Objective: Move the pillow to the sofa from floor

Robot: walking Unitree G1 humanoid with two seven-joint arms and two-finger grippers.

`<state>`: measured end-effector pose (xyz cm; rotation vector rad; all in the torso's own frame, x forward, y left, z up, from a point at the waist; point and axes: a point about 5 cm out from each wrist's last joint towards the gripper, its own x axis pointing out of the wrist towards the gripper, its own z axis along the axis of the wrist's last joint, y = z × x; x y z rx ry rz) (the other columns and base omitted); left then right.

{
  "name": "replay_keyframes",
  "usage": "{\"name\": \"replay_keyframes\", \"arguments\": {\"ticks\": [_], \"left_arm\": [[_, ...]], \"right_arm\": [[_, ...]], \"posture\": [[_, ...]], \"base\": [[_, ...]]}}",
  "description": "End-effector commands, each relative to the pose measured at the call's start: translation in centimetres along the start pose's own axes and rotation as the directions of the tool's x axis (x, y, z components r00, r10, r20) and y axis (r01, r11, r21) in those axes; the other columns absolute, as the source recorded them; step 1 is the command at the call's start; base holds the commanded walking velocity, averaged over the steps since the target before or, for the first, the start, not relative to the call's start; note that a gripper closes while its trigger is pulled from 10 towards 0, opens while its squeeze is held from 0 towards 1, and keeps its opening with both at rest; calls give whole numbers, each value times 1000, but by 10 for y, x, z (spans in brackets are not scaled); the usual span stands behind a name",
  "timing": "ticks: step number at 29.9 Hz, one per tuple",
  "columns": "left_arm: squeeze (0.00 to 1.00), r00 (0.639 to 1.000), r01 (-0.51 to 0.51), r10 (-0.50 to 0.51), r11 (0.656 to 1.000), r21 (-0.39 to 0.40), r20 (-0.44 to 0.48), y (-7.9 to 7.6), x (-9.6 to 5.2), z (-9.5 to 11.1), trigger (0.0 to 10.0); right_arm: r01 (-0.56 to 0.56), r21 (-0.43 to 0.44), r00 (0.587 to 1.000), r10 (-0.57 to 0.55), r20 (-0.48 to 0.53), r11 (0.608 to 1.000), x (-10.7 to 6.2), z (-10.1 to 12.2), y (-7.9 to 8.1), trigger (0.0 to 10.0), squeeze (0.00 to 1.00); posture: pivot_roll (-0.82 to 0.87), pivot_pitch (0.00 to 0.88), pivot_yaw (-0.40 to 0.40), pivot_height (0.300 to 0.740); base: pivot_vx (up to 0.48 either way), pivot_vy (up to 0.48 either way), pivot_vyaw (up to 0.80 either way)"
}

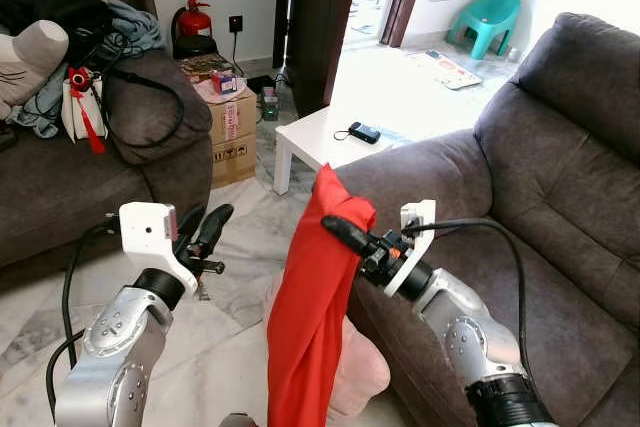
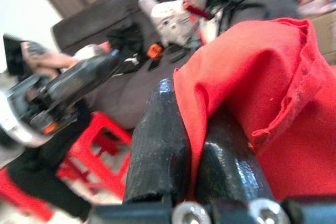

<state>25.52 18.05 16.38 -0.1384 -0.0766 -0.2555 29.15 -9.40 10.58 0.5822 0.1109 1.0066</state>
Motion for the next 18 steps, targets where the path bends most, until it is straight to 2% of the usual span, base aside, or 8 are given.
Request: {"name": "replay_keyframes", "arguments": {"ticks": [1, 4, 10, 16, 18], "left_arm": [[0, 1000, 15, -15, 1000, -16, 14, -3, 2, 6, 10000], [0, 1000, 0, 0, 1000, -13, 26, 2, 2, 11, 10000], [0, 998, -26, 26, 1000, -1, 64, 7, 3, 23, 10000], [0, 994, -51, 51, 999, 6, 93, 12, 8, 31, 10000], [0, 993, -56, 55, 998, 5, 105, 12, 10, 33, 10000]], "right_arm": [[-145, -90, 983, 154, 100, 985, 11, 30, 20, 10000, 0], [-216, -91, 969, 225, 100, 972, 14, 31, 30, 10000, 0], [-254, -97, 961, 262, 91, 962, 17, 32, 37, 10000, 0], [-419, -125, 896, 432, 100, 899, 25, 42, 69, 10000, 0], [-431, -129, 889, 445, 110, 893, 31, 45, 77, 10000, 0]], "posture": [[278, 0, -157, 740], [278, 0, -156, 740], [285, 0, -160, 740], [284, 0, -163, 740], [285, 0, -166, 740]], "base": [[0, 0, 0], [0, 0, 0], [0, 0, 0], [0, 0, 0], [0, 0, 0]]}}
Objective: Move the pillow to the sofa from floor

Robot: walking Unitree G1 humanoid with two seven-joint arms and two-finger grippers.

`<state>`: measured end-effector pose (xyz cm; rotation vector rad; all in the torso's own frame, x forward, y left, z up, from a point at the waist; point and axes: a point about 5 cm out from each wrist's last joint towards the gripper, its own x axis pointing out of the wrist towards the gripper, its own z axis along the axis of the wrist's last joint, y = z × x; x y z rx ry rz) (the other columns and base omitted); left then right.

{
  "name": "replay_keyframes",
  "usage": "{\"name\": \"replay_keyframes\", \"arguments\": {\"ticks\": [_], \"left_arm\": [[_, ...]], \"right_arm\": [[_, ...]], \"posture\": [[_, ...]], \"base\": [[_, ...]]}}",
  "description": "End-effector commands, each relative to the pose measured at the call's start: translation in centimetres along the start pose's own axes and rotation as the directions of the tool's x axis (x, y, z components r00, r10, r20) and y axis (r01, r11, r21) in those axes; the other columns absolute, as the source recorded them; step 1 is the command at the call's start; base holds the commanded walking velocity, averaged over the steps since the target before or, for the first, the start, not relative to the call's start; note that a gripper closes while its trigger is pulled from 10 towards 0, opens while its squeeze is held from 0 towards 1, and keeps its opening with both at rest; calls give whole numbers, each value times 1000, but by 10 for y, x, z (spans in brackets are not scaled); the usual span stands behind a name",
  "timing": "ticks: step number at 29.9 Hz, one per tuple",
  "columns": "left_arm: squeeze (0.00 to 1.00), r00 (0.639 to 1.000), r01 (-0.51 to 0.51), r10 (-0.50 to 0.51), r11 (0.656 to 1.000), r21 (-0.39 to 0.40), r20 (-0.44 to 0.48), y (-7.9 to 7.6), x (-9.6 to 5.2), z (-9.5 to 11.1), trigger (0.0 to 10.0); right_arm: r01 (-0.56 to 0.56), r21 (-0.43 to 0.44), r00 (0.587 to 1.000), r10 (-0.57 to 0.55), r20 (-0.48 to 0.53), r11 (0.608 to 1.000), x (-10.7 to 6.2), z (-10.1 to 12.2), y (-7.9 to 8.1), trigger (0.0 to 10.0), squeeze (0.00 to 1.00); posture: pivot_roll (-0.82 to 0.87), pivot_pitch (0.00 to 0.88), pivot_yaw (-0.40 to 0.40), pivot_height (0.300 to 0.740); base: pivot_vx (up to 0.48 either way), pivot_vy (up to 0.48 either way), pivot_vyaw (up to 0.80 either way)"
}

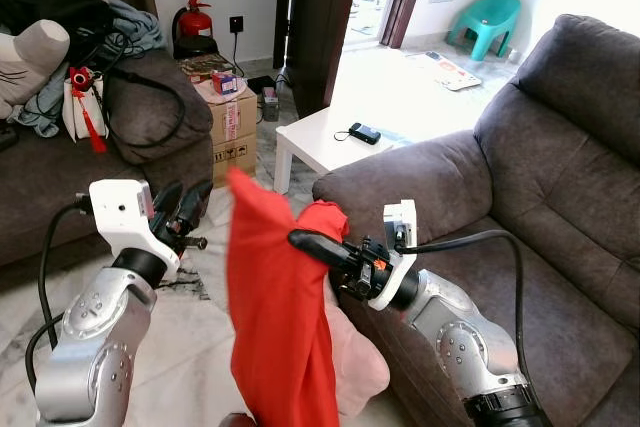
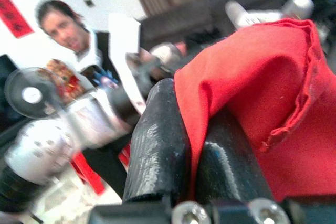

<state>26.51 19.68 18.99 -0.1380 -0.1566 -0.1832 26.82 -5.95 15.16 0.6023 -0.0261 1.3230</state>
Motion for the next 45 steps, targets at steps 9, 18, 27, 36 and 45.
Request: {"name": "replay_keyframes", "arguments": {"ticks": [9, 18, 27, 36, 45], "left_arm": [[0, 997, -9, 11, 999, -34, 71, -5, 7, 16, 10000], [0, 993, 58, -48, 995, -86, 109, -20, 11, 25, 10000], [0, 984, 176, -164, 961, -215, 72, -21, -5, 25, 10000], [0, 986, 154, -130, 951, -268, 106, -19, 0, 29, 10000], [0, 985, 165, -142, 941, -295, 96, -24, 1, 25, 10000]], "right_arm": [[-129, -121, 983, 143, 115, 984, 22, 38, 21, 10000, 0], [342, -163, 939, -329, 102, 925, -11, 35, -47, 10000, 0], [594, -111, 805, -586, 96, 797, -48, 20, -78, 10000, 0], [642, -95, 766, -642, 36, 761, -68, -2, -86, 10000, 0], [663, -105, 747, -663, 42, 741, -77, -4, -92, 10000, 0]], "posture": [[284, 0, -172, 740], [282, 0, -178, 740], [286, 0, -167, 740], [282, 0, -164, 740], [281, 0, -164, 740]], "base": [[0, 0, 0], [0, 0, 0], [0, 0, 0], [0, 0, 0], [0, 0, 0]]}}
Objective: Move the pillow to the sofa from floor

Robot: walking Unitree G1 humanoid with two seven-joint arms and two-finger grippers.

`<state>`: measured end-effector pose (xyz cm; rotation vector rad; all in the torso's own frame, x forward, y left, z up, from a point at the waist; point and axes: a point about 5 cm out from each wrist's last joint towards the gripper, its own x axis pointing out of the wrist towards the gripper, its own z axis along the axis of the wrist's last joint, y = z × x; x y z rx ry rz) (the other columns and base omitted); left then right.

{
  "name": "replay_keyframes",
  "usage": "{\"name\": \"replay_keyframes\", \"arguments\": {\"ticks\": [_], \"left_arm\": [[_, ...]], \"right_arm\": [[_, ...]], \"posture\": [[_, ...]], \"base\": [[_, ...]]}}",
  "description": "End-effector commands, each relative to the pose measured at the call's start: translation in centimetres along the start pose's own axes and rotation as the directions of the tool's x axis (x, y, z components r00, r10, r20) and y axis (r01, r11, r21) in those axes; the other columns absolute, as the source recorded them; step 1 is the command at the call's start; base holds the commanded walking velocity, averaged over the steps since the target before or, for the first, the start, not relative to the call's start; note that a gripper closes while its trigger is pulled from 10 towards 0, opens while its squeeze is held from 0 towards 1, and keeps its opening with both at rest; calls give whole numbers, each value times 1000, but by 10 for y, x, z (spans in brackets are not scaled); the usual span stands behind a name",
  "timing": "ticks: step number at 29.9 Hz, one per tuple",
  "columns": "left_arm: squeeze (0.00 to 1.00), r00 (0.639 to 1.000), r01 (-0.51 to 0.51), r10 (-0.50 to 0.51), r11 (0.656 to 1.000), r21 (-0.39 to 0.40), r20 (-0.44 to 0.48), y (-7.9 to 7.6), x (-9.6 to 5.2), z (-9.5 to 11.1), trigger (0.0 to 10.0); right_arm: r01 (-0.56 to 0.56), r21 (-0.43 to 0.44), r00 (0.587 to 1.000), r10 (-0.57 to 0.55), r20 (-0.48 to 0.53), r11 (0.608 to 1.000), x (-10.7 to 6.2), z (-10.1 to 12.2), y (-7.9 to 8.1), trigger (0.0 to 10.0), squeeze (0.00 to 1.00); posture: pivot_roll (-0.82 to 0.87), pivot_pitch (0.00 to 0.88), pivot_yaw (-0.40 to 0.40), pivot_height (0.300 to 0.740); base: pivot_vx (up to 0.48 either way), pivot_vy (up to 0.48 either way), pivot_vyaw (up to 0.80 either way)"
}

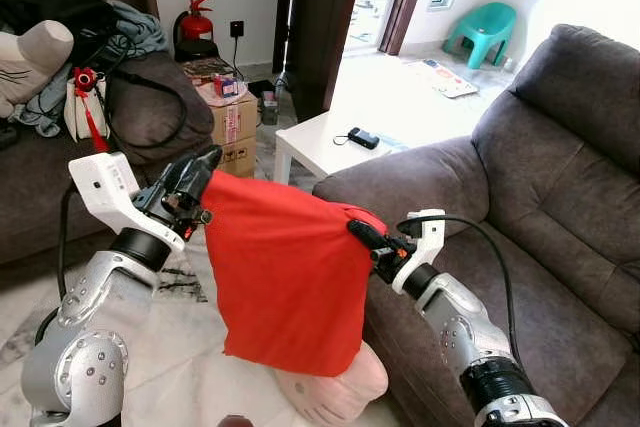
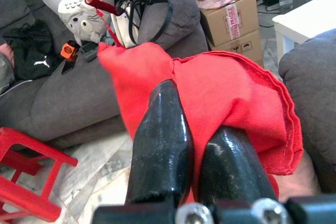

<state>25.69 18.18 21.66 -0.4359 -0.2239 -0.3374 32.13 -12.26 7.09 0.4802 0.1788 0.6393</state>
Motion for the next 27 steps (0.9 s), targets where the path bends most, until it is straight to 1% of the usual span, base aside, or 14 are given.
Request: {"name": "replay_keyframes", "arguments": {"ticks": [1, 5, 7, 10, 12, 15, 16, 17, 19, 20, 23, 24, 25, 27], "left_arm": [[0, 1000, 16, -16, 1000, -11, -13, -4, 3, -1, 10000], [0, 1000, 12, -12, 1000, -15, -15, -4, 2, -2, 10000], [0, 1000, 13, -14, 1000, -20, -16, -5, 3, -3, 10000], [0, 1000, 13, -13, 1000, -17, -21, -6, 3, -5, 10000], [0, 1000, 13, -13, 1000, -25, -26, -6, 2, -7, 10000], [0, 999, 17, -18, 999, -31, -30, -7, 1, -8, 10000], [0, 999, 23, -25, 999, -32, -43, -8, -2, -9, 10000], [0, 999, 23, -25, 999, -32, -43, -8, -2, -9, 10000], [0, 995, 38, -41, 999, -36, -88, -7, -10, -13, 10000], [0, 995, 38, -41, 999, -36, -88, -7, -10, -13, 10000], [0, 989, 17, -18, 1000, -11, -144, 3, -23, -18, 10000], [0, 988, -12, 12, 1000, 3, -157, 9, -27, -20, 10000], [0, 982, -50, 56, 998, 38, -182, 18, -34, -23, 10000], [0, 979, -63, 72, 997, 54, -190, 21, -37, -24, 10000]], "right_arm": [[21, -53, 998, -17, 65, 998, -3, 21, -9, 10000, 0], [26, -71, 997, -21, 76, 997, -3, 26, -10, 10000, 0], [34, -90, 995, -25, 97, 995, -3, 33, -11, 10000, 0], [39, -92, 991, -26, 130, 995, -3, 41, -12, 10000, 0], [78, -120, 988, -60, 141, 990, -6, 46, -17, 10000, 0], [125, -152, 986, -106, 126, 980, -8, 46, -23, 10000, 0], [168, -158, 982, -150, 117, 973, -12, 42, -28, 10000, 0], [168, -158, 982, -150, 117, 973, -12, 42, -28, 10000, 0], [195, -167, 979, -181, 97, 967, -14, 36, -30, 10000, 0], [195, -167, 979, -181, 97, 967, -14, 36, -30, 10000, 0], [207, -170, 978, -199, 67, 963, -15, 28, -31, 10000, 0], [204, -175, 979, -197, 57, 963, -15, 26, -31, 10000, 0], [191, -176, 982, -186, 45, 966, -15, 23, -30, 10000, 0], [186, -177, 982, -182, 42, 966, -15, 22, -29, 10000, 0]], "posture": [[280, 0, -165, 740], [280, 0, -165, 740], [276, 0, -164, 740], [278, 0, -165, 740], [272, 0, -164, 740], [274, 0, -164, 740], [275, 0, -163, 740], [275, 0, -163, 740], [280, 0, -162, 740], [280, 0, -162, 740], [288, 0, -161, 740], [288, 0, -161, 740], [292, 0, -160, 740], [292, 0, -160, 740]], "base": [[0, 0, 0], [0, 0, 0], [0, 0, 0], [0, 0, 0], [0, 0, 0], [0, 0, 0], [0, 0, 0], [0, 0, 0], [0, 0, 0], [0, 0, 0], [0, 0, 0], [0, 0, 0], [0, 0, 0], [0, 0, 0]]}}
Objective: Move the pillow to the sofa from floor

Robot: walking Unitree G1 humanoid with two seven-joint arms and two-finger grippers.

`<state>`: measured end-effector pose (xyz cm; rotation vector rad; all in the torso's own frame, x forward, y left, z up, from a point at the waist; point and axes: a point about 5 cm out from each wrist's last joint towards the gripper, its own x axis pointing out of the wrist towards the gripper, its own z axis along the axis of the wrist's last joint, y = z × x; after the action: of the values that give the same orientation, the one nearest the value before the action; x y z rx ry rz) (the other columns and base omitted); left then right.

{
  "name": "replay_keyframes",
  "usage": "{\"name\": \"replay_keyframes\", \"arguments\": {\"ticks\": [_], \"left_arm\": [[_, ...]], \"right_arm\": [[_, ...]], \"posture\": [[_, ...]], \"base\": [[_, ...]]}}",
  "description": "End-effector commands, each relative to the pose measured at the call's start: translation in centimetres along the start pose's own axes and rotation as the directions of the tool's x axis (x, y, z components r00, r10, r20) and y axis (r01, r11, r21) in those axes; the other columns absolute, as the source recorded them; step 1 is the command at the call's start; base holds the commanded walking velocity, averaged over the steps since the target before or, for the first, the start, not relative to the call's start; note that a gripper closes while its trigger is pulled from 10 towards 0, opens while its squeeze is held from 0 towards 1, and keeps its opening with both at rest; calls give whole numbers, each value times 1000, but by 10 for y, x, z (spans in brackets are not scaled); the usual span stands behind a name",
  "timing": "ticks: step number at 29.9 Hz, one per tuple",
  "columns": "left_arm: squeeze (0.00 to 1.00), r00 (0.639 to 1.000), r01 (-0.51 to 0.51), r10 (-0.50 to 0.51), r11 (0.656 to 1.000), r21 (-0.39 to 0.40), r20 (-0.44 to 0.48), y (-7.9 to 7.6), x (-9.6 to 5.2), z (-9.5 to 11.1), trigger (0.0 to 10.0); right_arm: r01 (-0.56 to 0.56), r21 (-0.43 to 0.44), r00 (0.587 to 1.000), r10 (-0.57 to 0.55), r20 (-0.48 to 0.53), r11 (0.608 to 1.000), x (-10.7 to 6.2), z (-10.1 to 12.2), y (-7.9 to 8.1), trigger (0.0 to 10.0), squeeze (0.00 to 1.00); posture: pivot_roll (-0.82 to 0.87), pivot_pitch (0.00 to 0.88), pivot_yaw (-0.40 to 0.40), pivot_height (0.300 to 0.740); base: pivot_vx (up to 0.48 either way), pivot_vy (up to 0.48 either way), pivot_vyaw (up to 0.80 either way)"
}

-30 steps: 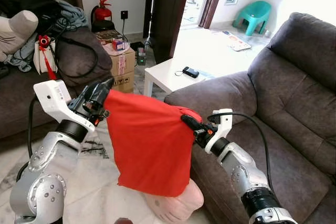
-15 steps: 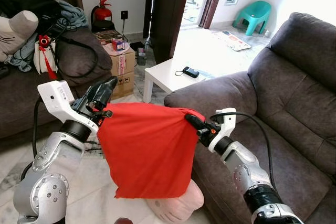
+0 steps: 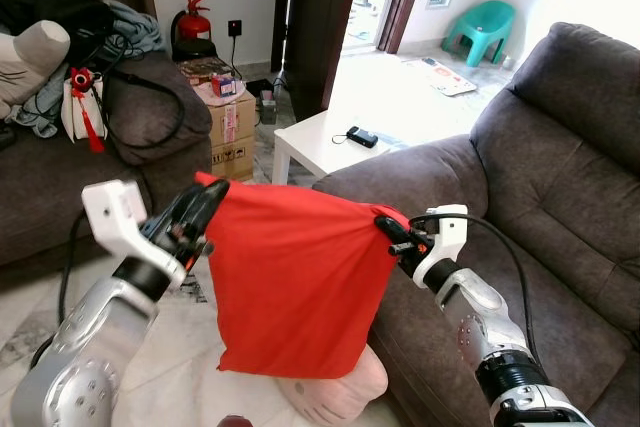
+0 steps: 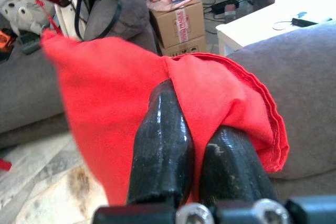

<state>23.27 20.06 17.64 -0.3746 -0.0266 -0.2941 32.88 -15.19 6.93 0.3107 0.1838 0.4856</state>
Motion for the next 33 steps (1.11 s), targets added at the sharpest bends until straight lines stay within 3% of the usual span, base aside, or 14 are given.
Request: {"name": "replay_keyframes", "arguments": {"ticks": [1, 5, 14, 19, 20, 23, 24, 26, 27, 29, 33], "left_arm": [[0, 1000, -13, 14, 1000, 20, -9, 4, -1, -1, 10000], [0, 987, -158, 160, 985, 68, -31, 38, -19, -3, 10000], [0, 993, -113, 114, 993, 35, -42, 32, -16, -12, 10000], [0, 980, -152, 169, 976, 153, -102, 42, -22, -25, 10000], [0, 966, -174, 209, 960, 219, -149, 49, -29, -37, 10000], [0, 939, -234, 292, 929, 285, -182, 59, -40, -52, 10000], [0, 939, -234, 292, 929, 285, -182, 59, -40, -52, 10000], [0, 901, -363, 419, 871, 330, -115, 74, -50, -53, 10000], [0, 897, -375, 431, 860, 345, -101, 76, -51, -51, 10000], [0, 893, -385, 441, 848, 364, -85, 77, -52, -49, 10000], [0, 905, -363, 417, 859, 361, -83, 73, -50, -46, 10000]], "right_arm": [[18, -30, 999, -17, 41, 999, -2, 9, -6, 10000, 0], [-27, -51, 999, 29, 33, 998, -3, 9, -4, 10000, 0], [-205, -58, 978, 206, 17, 977, -7, 9, 8, 10000, 0], [-149, -80, 989, 149, -12, 986, -11, 3, -1, 10000, 0], [-133, -81, 991, 131, -28, 988, -15, -2, -4, 10000, 0], [-119, -87, 991, 114, -64, 989, -21, -10, -8, 10000, 0], [-119, -87, 991, 114, -64, 989, -21, -10, -8, 10000, 0], [-90, -83, 992, 82, -96, 993, -30, -20, -13, 10000, 0], [-86, -82, 992, 78, -98, 993, -31, -21, -14, 10000, 0], [-81, -83, 992, 72, -104, 993, -32, -22, -14, 10000, 0], [-76, -77, 992, 67, -109, 994, -33, -24, -15, 10000, 0]], "posture": [[294, 0, -161, 740], [291, 0, -163, 740], [282, 0, -165, 740], [284, 0, -165, 740], [283, 0, -162, 740], [278, 0, -160, 740], [278, 0, -160, 740], [278, 0, -162, 740], [279, 0, -161, 740], [278, 0, -160, 740], [279, 0, -161, 740]], "base": [[0, 0, 0], [0, 0, 0], [0, 0, 0], [0, 0, 0], [0, 0, 0], [0, 0, 0], [0, 0, 0], [0, 0, 0], [0, 0, 0], [0, 0, 0], [0, 0, 0]]}}
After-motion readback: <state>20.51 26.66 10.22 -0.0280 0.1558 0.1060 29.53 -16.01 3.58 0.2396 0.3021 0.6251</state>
